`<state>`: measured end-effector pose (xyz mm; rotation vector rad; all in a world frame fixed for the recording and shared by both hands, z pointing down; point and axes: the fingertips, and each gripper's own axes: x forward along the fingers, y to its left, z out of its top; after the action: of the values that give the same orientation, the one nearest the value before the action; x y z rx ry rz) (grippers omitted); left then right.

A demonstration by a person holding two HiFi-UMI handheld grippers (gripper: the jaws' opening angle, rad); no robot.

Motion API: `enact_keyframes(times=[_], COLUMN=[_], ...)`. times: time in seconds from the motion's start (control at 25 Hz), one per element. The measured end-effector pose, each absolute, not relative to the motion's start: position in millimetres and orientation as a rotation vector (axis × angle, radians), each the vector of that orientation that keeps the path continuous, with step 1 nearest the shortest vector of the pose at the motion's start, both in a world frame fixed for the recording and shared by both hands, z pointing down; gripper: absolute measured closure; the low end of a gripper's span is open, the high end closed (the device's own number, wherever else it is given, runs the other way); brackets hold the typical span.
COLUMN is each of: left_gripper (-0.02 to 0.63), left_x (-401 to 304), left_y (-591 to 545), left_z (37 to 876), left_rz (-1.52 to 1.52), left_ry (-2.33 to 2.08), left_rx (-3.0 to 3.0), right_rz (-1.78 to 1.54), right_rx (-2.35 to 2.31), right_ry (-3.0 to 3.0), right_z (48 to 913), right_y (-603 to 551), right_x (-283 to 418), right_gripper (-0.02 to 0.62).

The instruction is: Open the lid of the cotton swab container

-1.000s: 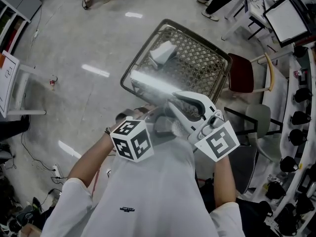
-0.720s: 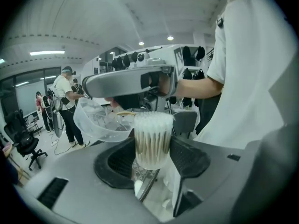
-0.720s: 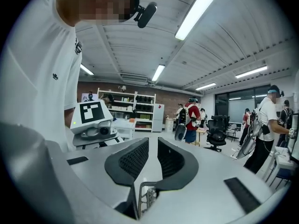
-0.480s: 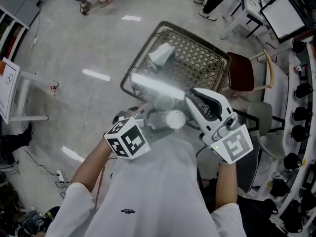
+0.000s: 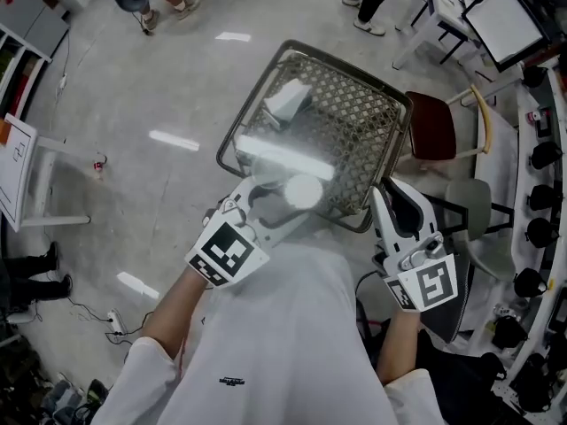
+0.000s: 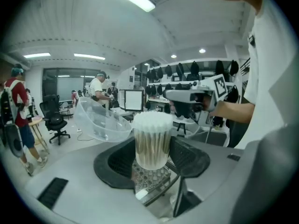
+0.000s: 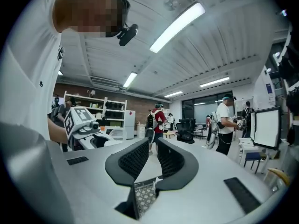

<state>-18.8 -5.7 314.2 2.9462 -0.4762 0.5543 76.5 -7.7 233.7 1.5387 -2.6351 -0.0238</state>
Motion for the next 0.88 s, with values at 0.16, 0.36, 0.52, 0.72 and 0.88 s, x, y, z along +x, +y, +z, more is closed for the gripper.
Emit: enact_keyframes(times=[0.16,0.36,0.52,0.72,0.88], left_gripper=[0.380,0.379,0.379,0.379,0.377], left_x=[-33,-39,-40,-50,-64], left_y=[-22,-26,-25,-21,-21], left_z=[308,305,303,309,304], left_rz=[0.497,0.438,0.418,0.411,0.418], left_ry=[-0.681,-0.837,-0.881,-0.880,-0.865], left_rx=[2.933,2.891,2.871,2.839,2.869], right_rz=[0.028,0.040,0.031,0.068,0.082], right_rx=[1.705,1.906,1.931,1.903,1.846], right_ry=[-2.562,-2.433,-2.390,-2.391,-2.391], right_z=[247,256,260,271,272], right_y=[6,22,29,34,27], right_x=[92,120,123,110,88], right_gripper=[0.548,0.554,0.558,0.574,0.589])
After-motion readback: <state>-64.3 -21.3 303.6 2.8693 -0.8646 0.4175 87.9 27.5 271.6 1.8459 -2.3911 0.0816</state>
